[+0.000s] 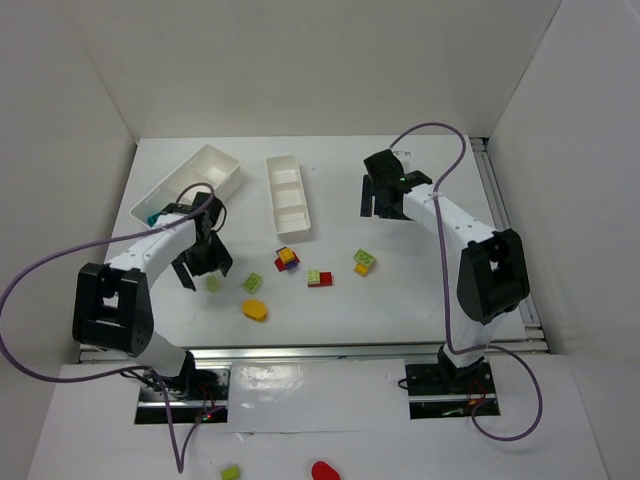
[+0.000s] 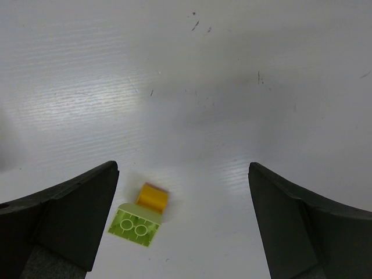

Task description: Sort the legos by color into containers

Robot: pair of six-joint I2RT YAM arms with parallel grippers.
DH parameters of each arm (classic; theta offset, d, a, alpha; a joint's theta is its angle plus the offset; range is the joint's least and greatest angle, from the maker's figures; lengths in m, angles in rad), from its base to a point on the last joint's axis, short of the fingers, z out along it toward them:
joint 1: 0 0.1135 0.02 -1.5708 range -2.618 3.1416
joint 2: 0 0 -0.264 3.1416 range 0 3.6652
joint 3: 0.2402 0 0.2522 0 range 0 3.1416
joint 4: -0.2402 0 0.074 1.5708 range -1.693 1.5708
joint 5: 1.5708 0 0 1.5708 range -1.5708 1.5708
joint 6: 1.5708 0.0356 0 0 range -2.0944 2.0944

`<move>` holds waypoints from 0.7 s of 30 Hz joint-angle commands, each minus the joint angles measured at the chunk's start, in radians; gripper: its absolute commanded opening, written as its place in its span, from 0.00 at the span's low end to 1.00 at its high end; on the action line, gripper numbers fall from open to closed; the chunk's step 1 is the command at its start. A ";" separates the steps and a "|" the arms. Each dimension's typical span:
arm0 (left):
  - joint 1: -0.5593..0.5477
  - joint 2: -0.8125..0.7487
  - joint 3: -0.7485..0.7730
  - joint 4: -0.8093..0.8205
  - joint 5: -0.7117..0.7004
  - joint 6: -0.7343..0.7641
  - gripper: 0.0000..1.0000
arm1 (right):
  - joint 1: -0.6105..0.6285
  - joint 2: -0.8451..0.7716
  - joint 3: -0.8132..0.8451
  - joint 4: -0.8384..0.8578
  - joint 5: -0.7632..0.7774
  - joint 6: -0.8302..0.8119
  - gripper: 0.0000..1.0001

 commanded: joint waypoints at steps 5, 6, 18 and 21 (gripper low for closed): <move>0.011 -0.026 -0.101 0.081 -0.053 -0.084 0.76 | 0.003 -0.063 0.010 -0.003 0.009 0.006 1.00; 0.011 -0.026 -0.112 0.102 -0.053 -0.084 0.74 | 0.003 -0.072 0.010 -0.012 0.020 0.006 1.00; 0.000 0.040 -0.112 0.194 -0.044 -0.109 0.51 | 0.012 -0.082 0.000 -0.021 0.029 0.015 1.00; -0.020 0.020 -0.100 0.194 -0.053 -0.097 0.33 | 0.012 -0.091 0.000 -0.021 0.029 0.015 1.00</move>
